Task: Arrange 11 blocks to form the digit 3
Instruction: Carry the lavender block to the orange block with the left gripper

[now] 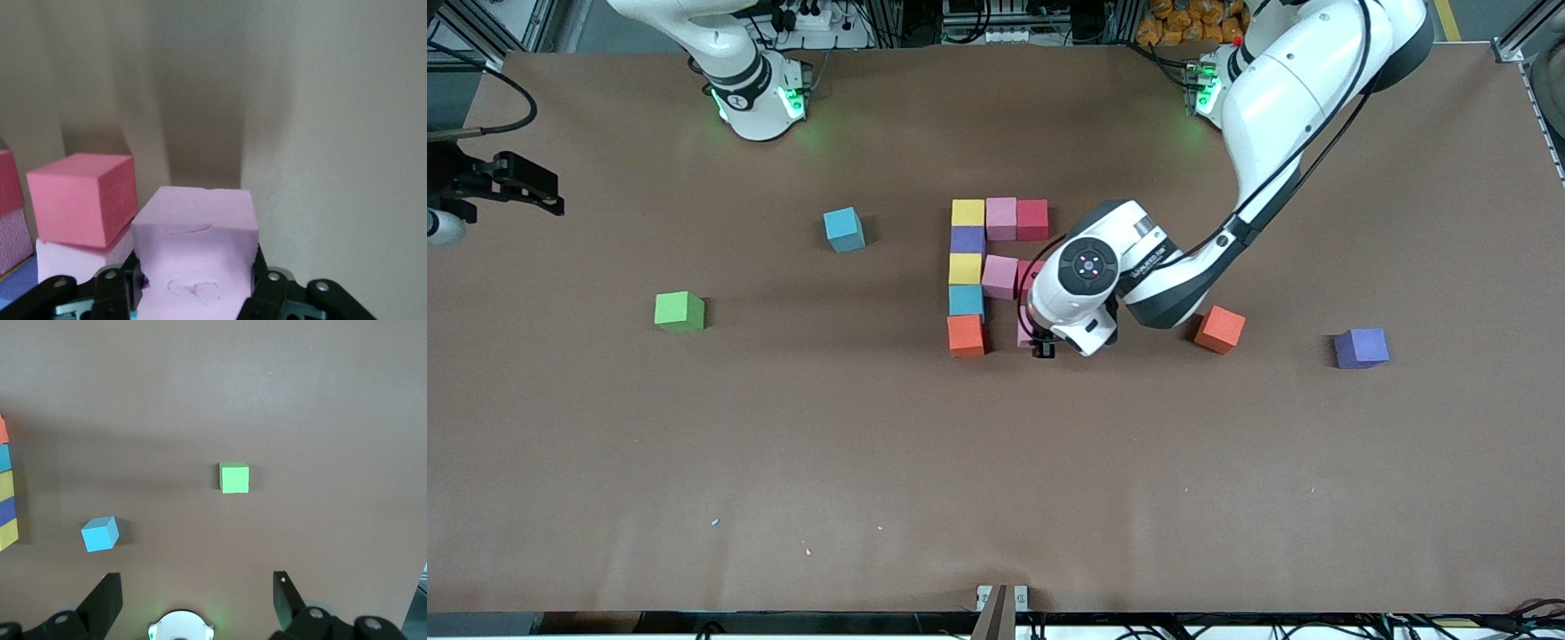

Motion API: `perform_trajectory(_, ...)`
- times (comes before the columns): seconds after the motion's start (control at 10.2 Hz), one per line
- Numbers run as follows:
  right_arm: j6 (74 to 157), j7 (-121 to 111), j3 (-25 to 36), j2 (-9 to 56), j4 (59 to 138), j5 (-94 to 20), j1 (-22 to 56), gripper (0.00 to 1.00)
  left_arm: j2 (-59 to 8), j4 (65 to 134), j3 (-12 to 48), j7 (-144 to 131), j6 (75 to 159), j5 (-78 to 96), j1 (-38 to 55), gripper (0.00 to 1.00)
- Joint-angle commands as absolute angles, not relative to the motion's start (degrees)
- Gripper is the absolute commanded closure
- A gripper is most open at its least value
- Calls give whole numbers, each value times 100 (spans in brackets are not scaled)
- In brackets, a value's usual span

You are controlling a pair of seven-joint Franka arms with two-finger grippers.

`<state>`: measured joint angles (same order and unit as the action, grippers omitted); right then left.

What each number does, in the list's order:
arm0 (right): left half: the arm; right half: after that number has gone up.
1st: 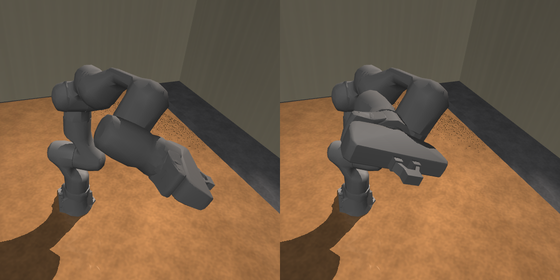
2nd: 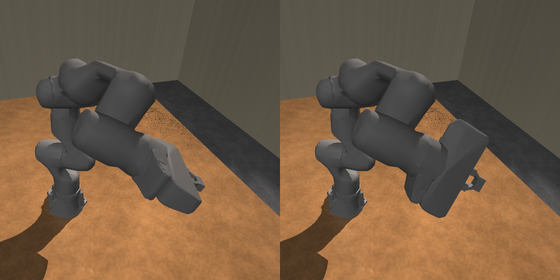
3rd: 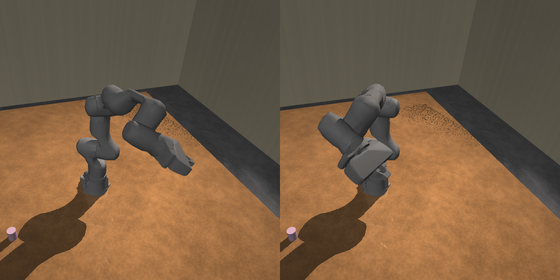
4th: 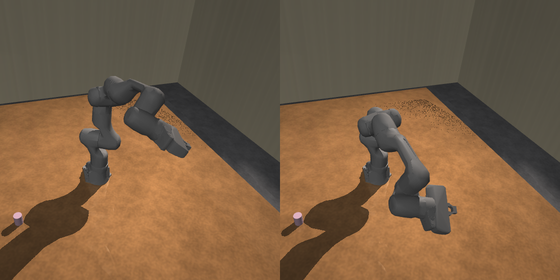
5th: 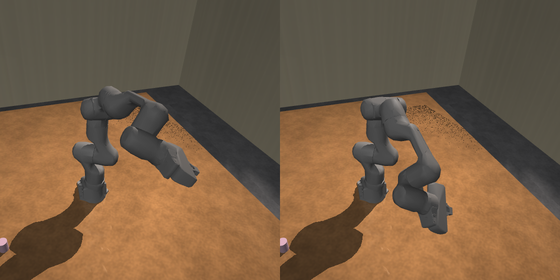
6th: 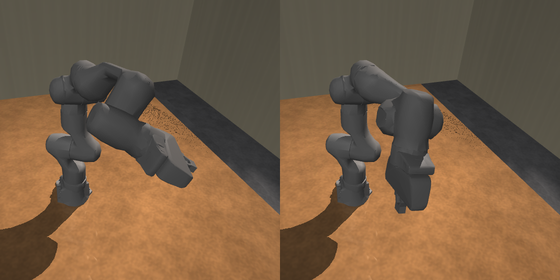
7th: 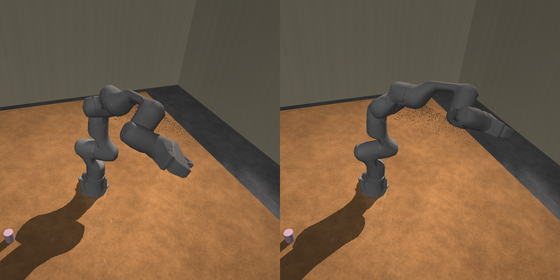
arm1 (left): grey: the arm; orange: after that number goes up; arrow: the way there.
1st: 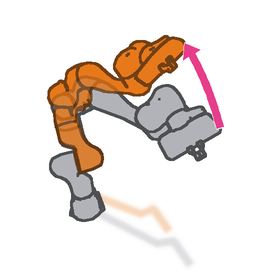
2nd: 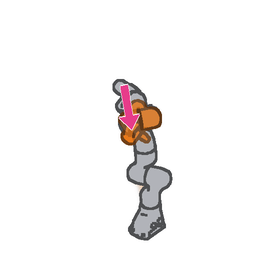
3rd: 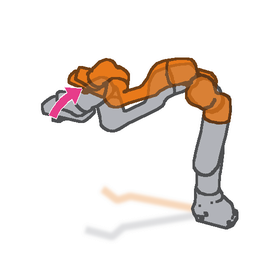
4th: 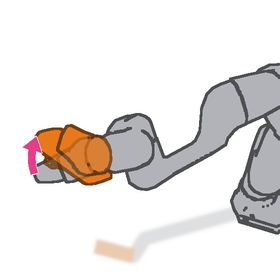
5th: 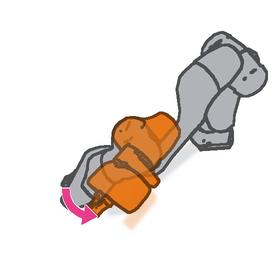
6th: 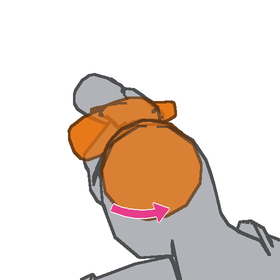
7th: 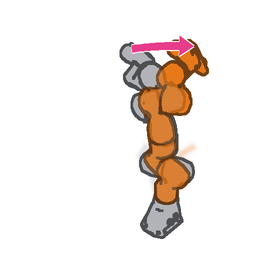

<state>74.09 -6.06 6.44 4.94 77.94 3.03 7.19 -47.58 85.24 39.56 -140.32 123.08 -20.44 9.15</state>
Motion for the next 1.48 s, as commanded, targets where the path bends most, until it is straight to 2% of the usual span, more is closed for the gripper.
perform_trajectory(0.0, 7356, -457, 554, 334, 7893, 413, 677, 0, -5009, 8096, 3666, -14315, 12261, -1925, 1273, 100)
perform_trajectory(0.39, 7321, -457, 554, 334, 7901, 404, 712, 0, -5194, 7858, 3235, -14563, 12709, -1916, 1792, 100)
perform_trajectory(0.69, 7313, -431, 545, 334, 7893, 404, 721, 0, -5352, 7656, 3164, -14537, 12718, -1907, 1942, 100)
perform_trajectory(1.38, 7330, -475, 554, 334, 7893, 439, 738, 0, -5405, 7673, 3085, -14300, 12727, -1916, 2083, 100)
